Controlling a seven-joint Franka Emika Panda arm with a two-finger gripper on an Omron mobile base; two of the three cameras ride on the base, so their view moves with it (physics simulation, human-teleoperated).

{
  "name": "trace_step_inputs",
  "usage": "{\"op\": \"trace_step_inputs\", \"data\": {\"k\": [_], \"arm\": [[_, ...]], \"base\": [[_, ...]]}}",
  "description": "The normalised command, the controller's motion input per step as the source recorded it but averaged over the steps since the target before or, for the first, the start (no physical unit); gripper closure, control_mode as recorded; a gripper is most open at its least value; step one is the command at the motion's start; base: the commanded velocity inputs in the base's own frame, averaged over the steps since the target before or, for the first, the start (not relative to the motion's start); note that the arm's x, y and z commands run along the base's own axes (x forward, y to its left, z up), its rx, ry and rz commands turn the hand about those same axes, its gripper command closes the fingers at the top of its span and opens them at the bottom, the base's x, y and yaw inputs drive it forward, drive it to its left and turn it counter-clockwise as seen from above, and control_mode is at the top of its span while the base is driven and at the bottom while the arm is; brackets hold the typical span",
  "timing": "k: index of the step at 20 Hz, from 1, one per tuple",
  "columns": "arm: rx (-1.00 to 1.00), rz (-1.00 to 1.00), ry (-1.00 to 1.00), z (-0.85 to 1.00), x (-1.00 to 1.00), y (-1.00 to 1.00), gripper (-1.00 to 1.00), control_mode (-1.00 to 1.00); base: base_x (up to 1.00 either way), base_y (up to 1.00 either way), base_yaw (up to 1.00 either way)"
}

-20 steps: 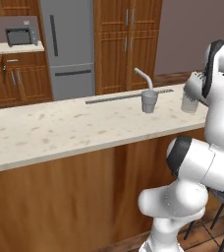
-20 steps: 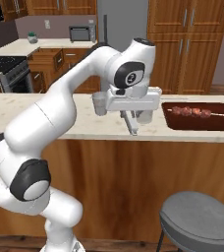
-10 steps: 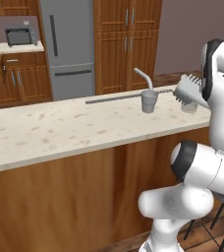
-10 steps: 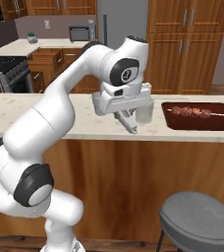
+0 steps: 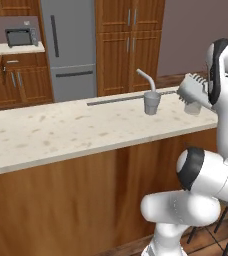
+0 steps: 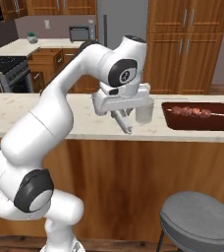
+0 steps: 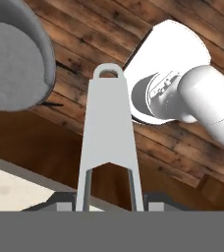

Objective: Take the tongs from the drawer on the right and place them on the dining counter next to the tray containing the kebab skewer.

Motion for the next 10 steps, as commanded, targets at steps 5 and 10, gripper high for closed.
{"op": "trace_step_inputs", "data": {"k": [5,10], "arm": [[0.01,-0.59,0.00,-0.34,0.04,0.67,1.00,-1.00],[0.01,-0.93,0.00,-0.33,0.06,0.43,1.00,-1.00]], "base": [[0.00,0.00,0.00],[0.00,0.00,0.00]]}}
